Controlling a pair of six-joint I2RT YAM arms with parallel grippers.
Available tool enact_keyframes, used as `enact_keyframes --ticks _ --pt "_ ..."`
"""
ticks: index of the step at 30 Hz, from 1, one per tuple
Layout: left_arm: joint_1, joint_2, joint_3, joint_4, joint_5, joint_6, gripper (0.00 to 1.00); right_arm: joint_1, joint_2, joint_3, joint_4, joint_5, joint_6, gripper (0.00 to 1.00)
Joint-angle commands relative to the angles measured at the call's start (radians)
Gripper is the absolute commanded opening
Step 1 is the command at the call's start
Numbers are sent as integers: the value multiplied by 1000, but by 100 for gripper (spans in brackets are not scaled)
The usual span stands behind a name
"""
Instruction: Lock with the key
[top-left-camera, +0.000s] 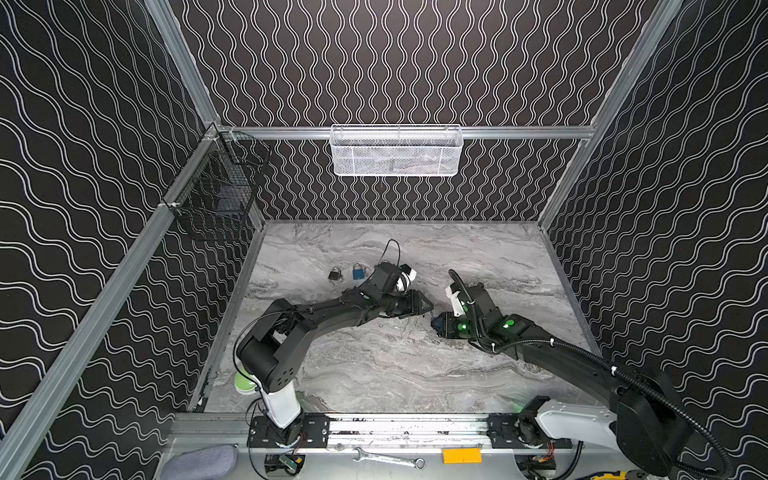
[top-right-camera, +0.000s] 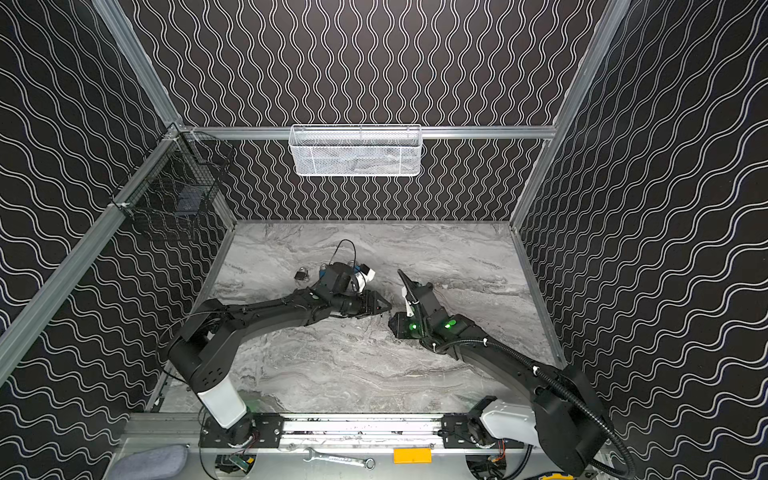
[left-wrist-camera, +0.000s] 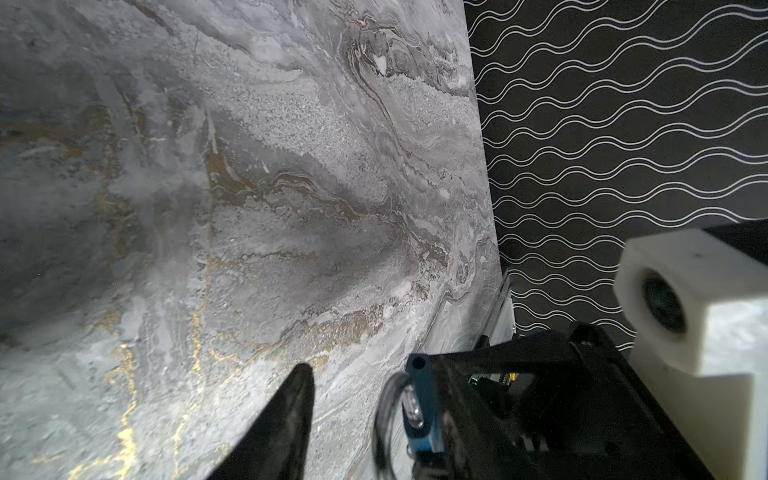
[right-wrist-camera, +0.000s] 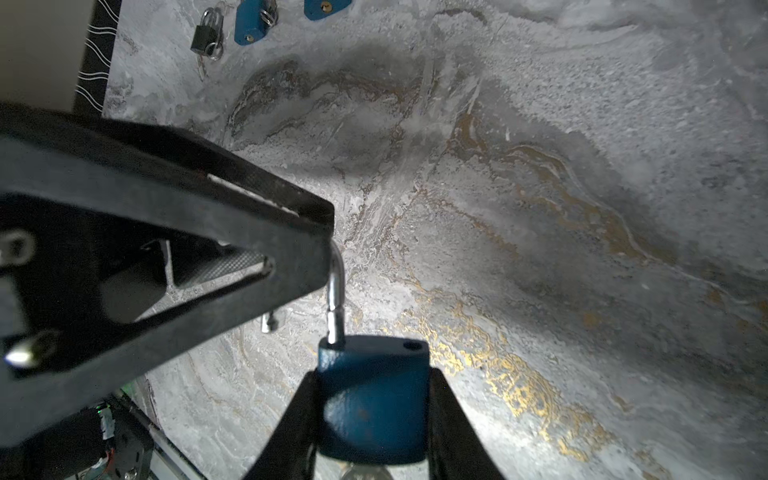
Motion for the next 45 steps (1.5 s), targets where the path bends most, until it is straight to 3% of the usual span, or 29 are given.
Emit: enact_keyframes --ticks 1,20,45 --pt "0 -1 11 23 -3 3 47 2 -8 5 11 6 -10 16" --pt "-1 -17 21 -21 -1 38 23 7 -6 3 11 8 -13 16" --pt "-3 -14 32 -35 21 50 23 6 23 22 17 8 -24 16"
